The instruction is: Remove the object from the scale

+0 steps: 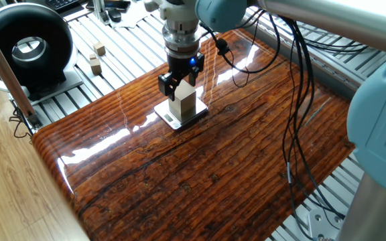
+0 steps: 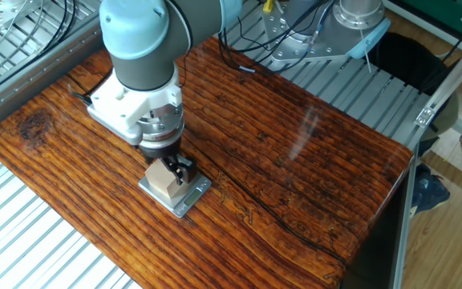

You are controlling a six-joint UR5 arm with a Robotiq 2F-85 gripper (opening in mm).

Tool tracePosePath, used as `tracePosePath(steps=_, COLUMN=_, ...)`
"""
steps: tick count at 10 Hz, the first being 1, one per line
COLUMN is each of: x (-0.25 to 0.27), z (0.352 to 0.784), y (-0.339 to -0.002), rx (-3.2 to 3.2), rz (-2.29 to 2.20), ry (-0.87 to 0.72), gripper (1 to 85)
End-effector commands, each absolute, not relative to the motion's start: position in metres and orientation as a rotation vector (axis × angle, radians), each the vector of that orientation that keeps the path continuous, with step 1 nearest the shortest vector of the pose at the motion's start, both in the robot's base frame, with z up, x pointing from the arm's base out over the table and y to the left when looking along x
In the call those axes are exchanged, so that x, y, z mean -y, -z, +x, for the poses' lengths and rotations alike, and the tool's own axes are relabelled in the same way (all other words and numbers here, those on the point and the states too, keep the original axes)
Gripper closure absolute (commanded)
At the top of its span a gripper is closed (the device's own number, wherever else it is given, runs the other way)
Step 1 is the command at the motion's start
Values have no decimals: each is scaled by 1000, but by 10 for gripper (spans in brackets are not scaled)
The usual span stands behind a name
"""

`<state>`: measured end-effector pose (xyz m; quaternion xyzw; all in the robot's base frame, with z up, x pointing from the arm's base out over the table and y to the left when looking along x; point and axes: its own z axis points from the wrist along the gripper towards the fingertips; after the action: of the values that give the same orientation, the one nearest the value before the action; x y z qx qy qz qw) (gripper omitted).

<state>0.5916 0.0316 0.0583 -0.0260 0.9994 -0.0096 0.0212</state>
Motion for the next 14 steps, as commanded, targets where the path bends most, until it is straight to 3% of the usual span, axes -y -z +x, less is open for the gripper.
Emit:
tracePosePath(steps=1, x=-32, z=589, y=-57, rx=-3107, rz=-66, ry=21, gripper=167)
tracePosePath(steps=8, x=-31, z=582, y=-60, rx=-3140, rz=-8, ry=27, gripper=333)
tracePosePath(steps=14, x=-35, z=589, y=-82, rx=-3168, rz=31, ry=-6, gripper=407)
